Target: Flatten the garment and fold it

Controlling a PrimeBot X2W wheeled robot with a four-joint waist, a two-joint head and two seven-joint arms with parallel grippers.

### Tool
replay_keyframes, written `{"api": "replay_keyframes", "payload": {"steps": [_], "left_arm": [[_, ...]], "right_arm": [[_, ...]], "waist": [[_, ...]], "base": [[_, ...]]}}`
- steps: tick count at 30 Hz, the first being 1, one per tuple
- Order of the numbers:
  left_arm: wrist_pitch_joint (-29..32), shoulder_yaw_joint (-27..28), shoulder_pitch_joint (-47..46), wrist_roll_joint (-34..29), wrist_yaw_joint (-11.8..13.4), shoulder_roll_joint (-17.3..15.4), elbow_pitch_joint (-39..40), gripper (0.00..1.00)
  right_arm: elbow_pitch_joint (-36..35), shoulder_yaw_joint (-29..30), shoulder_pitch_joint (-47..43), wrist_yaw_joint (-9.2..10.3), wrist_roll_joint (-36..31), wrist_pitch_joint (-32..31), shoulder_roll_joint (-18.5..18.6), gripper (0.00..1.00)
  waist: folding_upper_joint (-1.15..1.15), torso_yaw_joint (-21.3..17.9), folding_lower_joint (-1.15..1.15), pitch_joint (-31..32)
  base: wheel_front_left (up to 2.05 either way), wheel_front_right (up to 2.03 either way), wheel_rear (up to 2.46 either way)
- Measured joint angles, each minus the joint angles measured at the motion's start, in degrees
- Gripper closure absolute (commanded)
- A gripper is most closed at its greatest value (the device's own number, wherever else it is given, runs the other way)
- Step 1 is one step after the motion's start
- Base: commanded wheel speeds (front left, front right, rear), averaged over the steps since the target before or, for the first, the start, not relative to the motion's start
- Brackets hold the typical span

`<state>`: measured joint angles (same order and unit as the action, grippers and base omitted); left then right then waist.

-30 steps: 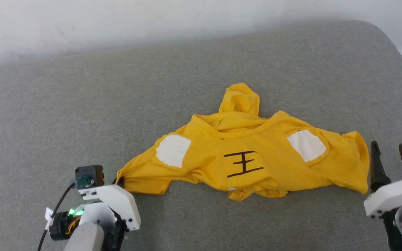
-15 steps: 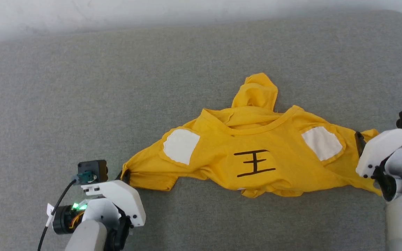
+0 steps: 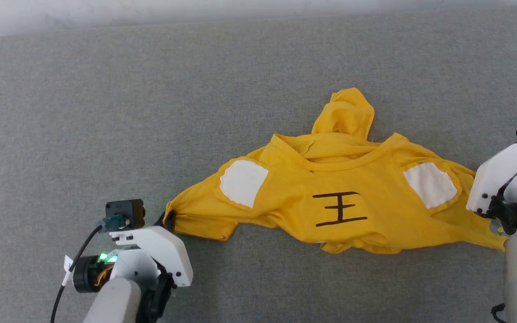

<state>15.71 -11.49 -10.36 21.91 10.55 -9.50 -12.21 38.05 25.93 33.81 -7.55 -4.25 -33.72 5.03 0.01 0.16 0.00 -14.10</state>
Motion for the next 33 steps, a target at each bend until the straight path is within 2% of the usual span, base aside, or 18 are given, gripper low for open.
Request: {"api": "replay_keyframes", "payload": {"steps": [4, 8, 16, 19, 26, 33], "left_arm": [[-0.19, -0.22, -0.86, 0.04, -1.31, -1.11, 0.08, 1.00], [-0.98, -0.43, -6.33, -1.49, -3.61, -4.98, 1.45, 1.00], [-0.01, -0.54, -23.68, -6.11, -7.99, -13.04, 3.90, 1.00], [0.14, -0.13, -31.07, -7.97, -8.05, -14.78, 3.14, 1.00], [-2.08, 0.97, -48.37, -11.71, -7.90, -17.44, -1.83, 1.00], [-6.71, 1.93, -64.58, -15.37, -5.41, -18.93, -5.69, 1.00]], "right_arm": [[-1.37, -0.98, -0.07, 0.01, 1.24, 1.56, 0.04, 1.00], [-4.70, -4.43, 0.77, 0.01, 2.90, 3.55, 1.08, 1.00], [-12.96, -13.74, 8.77, 0.00, 4.54, 4.50, 6.70, 1.00], [-14.62, -16.96, 13.47, -0.01, 4.94, 4.78, 9.00, 1.00], [-15.46, -22.82, 28.29, -0.05, 4.91, 7.37, 11.40, 1.00], [-13.96, -25.02, 44.00, -0.07, 1.46, 13.79, 11.57, 1.00]], "waist": [[0.00, -0.07, 0.00, 0.48], [0.00, -0.38, 0.00, 0.54], [-0.01, -1.49, 0.01, -1.13], [-0.01, -1.98, 0.00, -2.60], [-0.01, -3.37, 0.01, -7.36], [-0.01, -5.10, 0.01, -12.71]], "base": [[0.00, 0.00, 0.00], [0.00, 0.00, 0.00], [0.00, 0.00, 0.00], [0.00, 0.00, 0.00], [0.00, 0.00, 0.00], [0.00, 0.00, 0.00]]}}
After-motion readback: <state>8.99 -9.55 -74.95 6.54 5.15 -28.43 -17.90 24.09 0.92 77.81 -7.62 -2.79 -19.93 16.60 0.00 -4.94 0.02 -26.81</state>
